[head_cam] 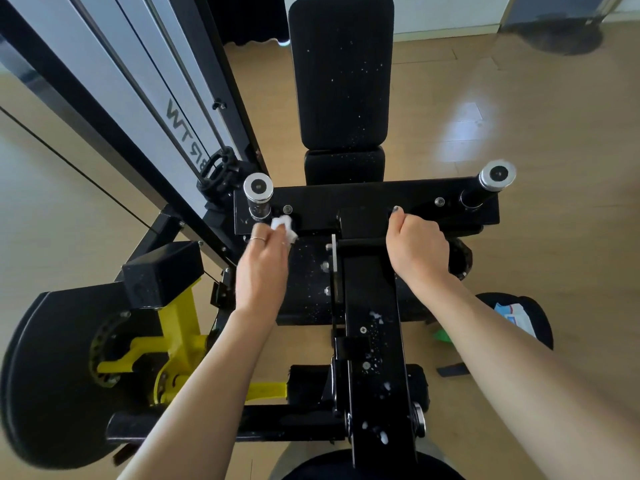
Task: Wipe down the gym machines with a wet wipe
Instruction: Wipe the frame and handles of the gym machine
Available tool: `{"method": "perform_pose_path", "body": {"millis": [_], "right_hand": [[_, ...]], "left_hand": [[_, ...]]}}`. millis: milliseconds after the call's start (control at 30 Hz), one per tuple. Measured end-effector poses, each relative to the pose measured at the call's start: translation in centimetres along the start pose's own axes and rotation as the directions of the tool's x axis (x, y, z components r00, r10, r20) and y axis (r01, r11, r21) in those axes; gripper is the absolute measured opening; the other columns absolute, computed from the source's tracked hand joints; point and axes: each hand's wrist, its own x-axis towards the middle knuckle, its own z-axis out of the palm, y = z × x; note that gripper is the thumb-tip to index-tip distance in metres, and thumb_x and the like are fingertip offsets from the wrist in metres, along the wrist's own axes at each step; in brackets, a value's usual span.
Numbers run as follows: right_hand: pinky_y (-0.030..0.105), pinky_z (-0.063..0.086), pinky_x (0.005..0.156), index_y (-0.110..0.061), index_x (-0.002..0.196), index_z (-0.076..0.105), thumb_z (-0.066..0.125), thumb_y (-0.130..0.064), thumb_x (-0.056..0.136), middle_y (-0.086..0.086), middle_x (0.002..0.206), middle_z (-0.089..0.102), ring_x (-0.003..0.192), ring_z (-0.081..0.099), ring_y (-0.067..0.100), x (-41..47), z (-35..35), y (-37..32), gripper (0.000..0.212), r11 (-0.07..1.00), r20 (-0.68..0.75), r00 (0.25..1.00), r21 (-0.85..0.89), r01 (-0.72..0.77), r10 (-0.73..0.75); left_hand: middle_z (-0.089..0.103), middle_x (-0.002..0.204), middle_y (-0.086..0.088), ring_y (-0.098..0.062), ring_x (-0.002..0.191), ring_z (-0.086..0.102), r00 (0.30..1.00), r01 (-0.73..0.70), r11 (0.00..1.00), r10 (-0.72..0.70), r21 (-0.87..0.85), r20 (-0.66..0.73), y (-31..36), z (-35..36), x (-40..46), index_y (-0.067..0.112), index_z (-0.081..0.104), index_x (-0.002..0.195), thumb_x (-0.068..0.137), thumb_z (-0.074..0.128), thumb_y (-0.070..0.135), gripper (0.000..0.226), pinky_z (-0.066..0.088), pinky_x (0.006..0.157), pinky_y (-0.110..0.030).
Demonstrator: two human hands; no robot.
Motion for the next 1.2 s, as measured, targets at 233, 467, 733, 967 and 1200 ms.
{"method": "perform_pose_path", "body": {"millis": [233, 467, 733, 967, 1200], "right_hand": [[0.038, 0.047, 0.06, -0.019, 0.059, 0.046, 0.022, -0.038, 0.11, 0.006, 0.06, 0.057, 0.063, 0.06, 0.03, 0.1, 0.1, -0.1, 0.06, 1.0, -0.001, 1.0, -0.014, -0.023, 0.023], [0.03, 0.03, 0.051, -0.017, 0.058, 0.047, 0.025, -0.035, 0.111, 0.004, 0.058, 0.055, 0.056, 0.053, 0.023, 0.0, 0.3, -0.1, 0.06, 1.0, -0.036, 0.999, -0.025, -0.015, 0.014], [0.033, 0.038, 0.058, -0.017, 0.061, 0.05, 0.023, -0.036, 0.111, 0.005, 0.061, 0.057, 0.058, 0.053, 0.02, 0.0, 0.4, -0.1, 0.06, 0.999, -0.034, 0.999, -0.031, -0.04, 0.038], [0.034, 0.04, 0.059, -0.014, 0.062, 0.053, 0.023, -0.037, 0.111, 0.005, 0.062, 0.059, 0.059, 0.056, 0.022, -0.1, 0.4, -0.2, 0.061, 0.999, -0.038, 0.998, -0.03, -0.043, 0.041], [0.036, 0.046, 0.06, -0.016, 0.063, 0.052, 0.022, -0.037, 0.111, 0.005, 0.063, 0.059, 0.06, 0.057, 0.023, -0.2, 0.2, -0.6, 0.06, 0.994, -0.038, 0.996, -0.07, -0.087, 0.084]], "left_hand": [[0.052, 0.11, -0.003, -0.014, 0.08, 0.051, 0.982, 0.145, 0.985, -0.155, -0.094, -0.107, -3.2, -0.8, -0.1, 0.004, 0.066, 0.112, 0.104, 0.053, 0.016, 0.02, 0.05, 0.065, -0.03], [0.055, 0.111, -0.004, -0.014, 0.084, 0.052, 0.996, 0.068, 0.993, -0.074, -0.101, -0.056, -3.0, -1.7, 1.5, 0.002, 0.069, 0.113, 0.103, 0.056, 0.017, 0.022, 0.034, 0.069, -0.01], [0.051, 0.104, -0.004, -0.019, 0.086, 0.051, 0.979, 0.201, 0.978, -0.202, -0.063, -0.018, -6.0, -3.5, 3.5, 0.0, 0.069, 0.095, 0.102, 0.051, 0.008, 0.022, 0.035, 0.058, -0.014], [0.053, 0.105, 0.0, -0.016, 0.083, 0.052, 0.996, -0.085, 0.991, 0.089, -0.104, 0.03, -5.3, -3.5, 4.8, 0.007, 0.071, 0.102, 0.099, 0.057, 0.005, 0.014, 0.037, 0.069, -0.019], [0.051, 0.103, 0.003, -0.017, 0.091, 0.05, 0.977, -0.139, 0.984, 0.155, -0.11, 0.148, -4.7, -4.6, 9.2, 0.011, 0.074, 0.096, 0.096, 0.054, 0.0, 0.023, 0.04, 0.079, -0.028]]}}
